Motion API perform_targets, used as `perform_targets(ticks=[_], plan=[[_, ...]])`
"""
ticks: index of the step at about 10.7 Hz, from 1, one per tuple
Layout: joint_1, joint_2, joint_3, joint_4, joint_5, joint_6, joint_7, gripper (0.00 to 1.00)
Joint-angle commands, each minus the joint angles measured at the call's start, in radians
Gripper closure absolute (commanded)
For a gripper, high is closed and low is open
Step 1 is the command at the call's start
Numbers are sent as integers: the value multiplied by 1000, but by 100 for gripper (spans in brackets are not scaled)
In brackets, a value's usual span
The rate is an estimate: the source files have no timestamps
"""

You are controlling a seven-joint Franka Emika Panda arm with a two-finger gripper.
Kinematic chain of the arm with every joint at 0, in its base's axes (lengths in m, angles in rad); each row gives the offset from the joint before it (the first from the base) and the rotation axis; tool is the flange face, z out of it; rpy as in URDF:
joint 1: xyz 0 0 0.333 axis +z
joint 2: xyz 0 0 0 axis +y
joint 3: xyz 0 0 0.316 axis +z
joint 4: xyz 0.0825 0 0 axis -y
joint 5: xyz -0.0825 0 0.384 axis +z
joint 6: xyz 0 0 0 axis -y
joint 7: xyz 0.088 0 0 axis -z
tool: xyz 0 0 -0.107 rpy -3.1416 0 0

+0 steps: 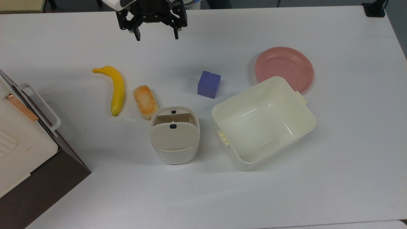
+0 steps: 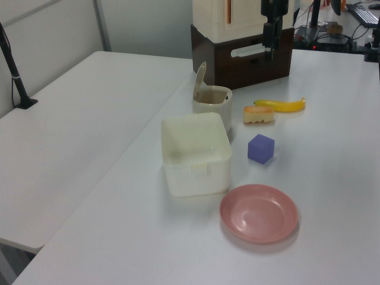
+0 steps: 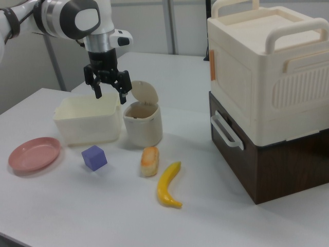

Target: Close the trash can

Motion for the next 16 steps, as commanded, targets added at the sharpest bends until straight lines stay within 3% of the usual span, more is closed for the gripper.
perform_targets(ticks=[1, 8, 10, 11, 14, 15, 16], plan=[[-18, -8, -15, -19, -14, -6, 6, 0], [-18, -6, -16, -18, -12, -2, 6, 0], [-20, -5, -16, -16, -11, 11, 6, 5], [-20, -5, -15, -16, -11, 18, 3, 16], [-30, -3, -16, -16, 9, 76, -6, 88], [-30, -2, -16, -19, 38, 104, -6, 100], [-27, 0, -15, -21, 49, 135, -4, 100]])
